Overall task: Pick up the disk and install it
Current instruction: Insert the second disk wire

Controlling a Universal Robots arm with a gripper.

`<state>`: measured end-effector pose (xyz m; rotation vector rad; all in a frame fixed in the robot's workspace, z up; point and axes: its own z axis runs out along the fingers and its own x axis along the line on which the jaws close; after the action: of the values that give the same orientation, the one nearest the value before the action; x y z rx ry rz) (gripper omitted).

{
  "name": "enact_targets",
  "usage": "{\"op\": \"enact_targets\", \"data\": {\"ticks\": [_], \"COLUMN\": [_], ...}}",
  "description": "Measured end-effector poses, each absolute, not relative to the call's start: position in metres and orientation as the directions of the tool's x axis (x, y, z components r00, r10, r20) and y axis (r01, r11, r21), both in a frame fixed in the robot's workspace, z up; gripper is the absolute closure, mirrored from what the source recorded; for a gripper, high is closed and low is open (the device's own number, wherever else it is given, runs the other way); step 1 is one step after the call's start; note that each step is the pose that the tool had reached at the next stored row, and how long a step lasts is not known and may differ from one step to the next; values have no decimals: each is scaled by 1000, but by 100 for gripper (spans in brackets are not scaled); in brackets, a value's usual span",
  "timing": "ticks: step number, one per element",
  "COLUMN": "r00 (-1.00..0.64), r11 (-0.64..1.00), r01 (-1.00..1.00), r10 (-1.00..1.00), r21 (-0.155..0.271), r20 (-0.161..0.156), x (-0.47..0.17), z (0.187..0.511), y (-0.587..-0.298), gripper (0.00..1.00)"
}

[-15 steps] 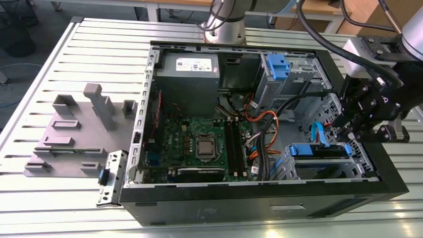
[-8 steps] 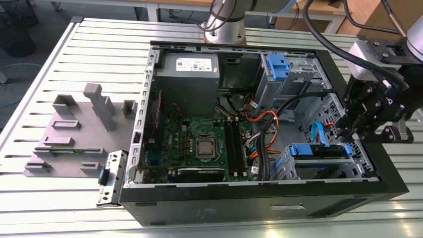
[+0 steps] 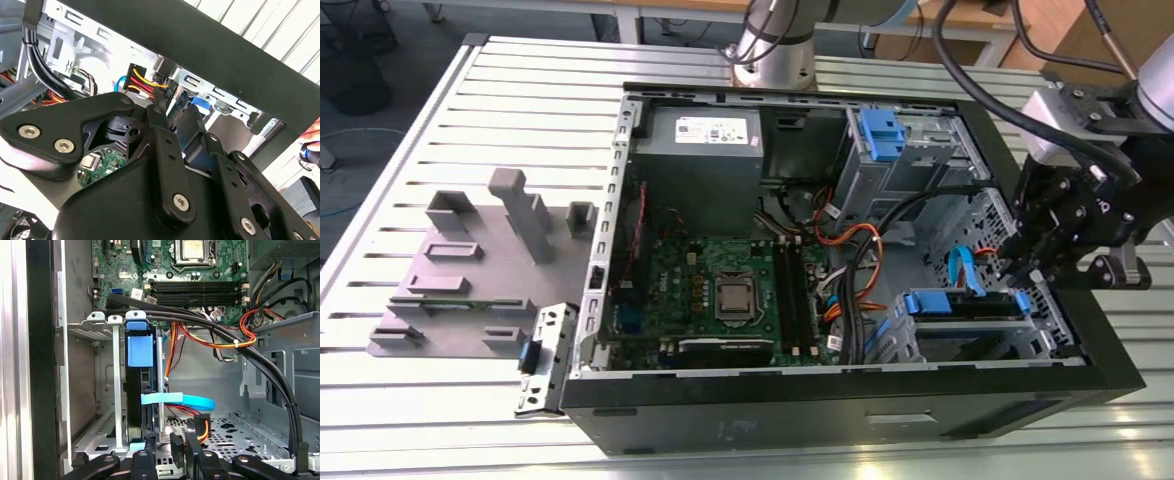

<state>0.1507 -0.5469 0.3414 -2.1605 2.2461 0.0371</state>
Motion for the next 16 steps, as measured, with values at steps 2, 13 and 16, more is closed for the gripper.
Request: {"op": "enact_targets", "data": {"ticks": [2, 13, 16], "r00": [-39, -39, -39], "r11": [39, 39, 39], "r01": [-999, -999, -999], "r10": [-999, -999, -999], "r21": [0, 0, 0], "r20": [-34, -34, -34], "x": [152, 152, 152], "z": [342, 341, 341], "y": [-547, -547, -547], "gripper": [63, 71, 83]}}
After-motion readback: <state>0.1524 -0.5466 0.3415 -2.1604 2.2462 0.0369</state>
